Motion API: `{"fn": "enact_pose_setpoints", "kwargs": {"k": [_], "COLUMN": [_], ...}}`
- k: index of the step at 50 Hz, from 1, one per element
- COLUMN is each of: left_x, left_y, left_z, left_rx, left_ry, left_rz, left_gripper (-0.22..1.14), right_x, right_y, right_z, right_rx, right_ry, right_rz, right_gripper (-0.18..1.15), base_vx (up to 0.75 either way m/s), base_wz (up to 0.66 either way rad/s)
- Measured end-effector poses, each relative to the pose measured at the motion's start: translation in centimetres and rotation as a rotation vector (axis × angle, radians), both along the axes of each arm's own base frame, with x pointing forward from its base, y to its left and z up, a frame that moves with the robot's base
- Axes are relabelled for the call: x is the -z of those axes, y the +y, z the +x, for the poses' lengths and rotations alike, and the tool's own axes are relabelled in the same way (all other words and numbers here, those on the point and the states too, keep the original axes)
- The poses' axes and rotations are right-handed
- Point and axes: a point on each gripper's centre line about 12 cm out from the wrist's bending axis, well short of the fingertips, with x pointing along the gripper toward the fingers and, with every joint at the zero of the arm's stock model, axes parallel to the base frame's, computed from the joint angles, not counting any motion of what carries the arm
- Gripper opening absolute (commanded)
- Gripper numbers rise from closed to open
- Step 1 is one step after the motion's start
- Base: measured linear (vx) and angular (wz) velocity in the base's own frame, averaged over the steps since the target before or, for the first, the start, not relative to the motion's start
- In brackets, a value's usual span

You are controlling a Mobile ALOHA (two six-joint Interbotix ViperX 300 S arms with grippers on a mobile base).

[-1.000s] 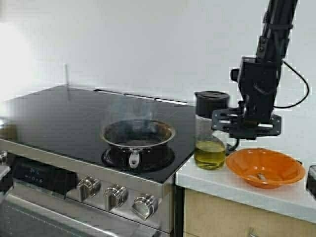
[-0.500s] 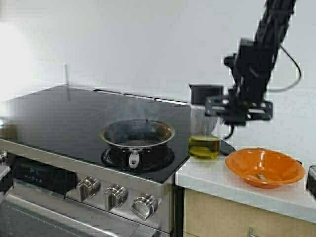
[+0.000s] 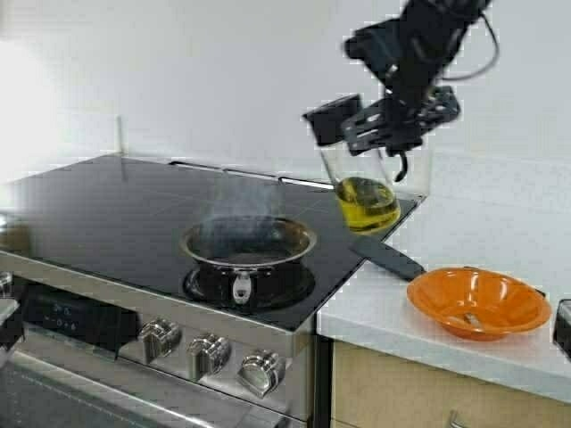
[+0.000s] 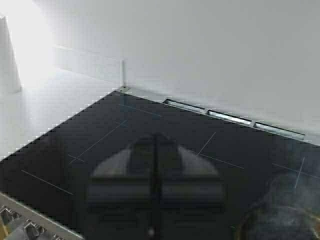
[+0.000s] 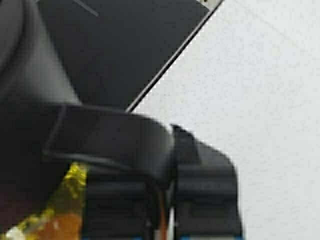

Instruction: Add oil to the pan and cook the shrimp and serve it

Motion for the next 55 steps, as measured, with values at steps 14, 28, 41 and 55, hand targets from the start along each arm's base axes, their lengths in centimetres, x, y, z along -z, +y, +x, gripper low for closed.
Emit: {"fn": "enact_pose_setpoints", "kwargs": {"k": [14, 28, 41, 55], "left_x": [0.1, 0.0, -0.1, -0.1], "left_y": [0.0, 0.0, 0.0, 0.0], "left_z": [0.0, 0.0, -0.1, -0.1], "left_rx": [0.001, 0.001, 0.001, 0.001], "left_ry": [0.002, -0.001, -0.006, -0.003], "left_rz": [-0.015, -0.017, -0.019, -0.018], "left_gripper": [0.03, 0.03, 0.03, 0.03], "right_x": [-0.6, 0.7, 1.8, 2.7], "right_y": [2.7, 5.4, 7.8, 9.1], "right_z": [1.6, 3.7, 4.7, 5.4], "right_rx": [0.014, 0.02, -0.025, -0.047], "right_ry": [0.03, 0.069, 0.065, 0.062], "right_rz": [-0.345, -0.595, -0.76, -0.862], "right_gripper": [0.09, 0.08, 0.08, 0.08], "base_vx": [0.0, 0.0, 0.0, 0.0], "base_wz": [0.0, 0.0, 0.0, 0.0]}}
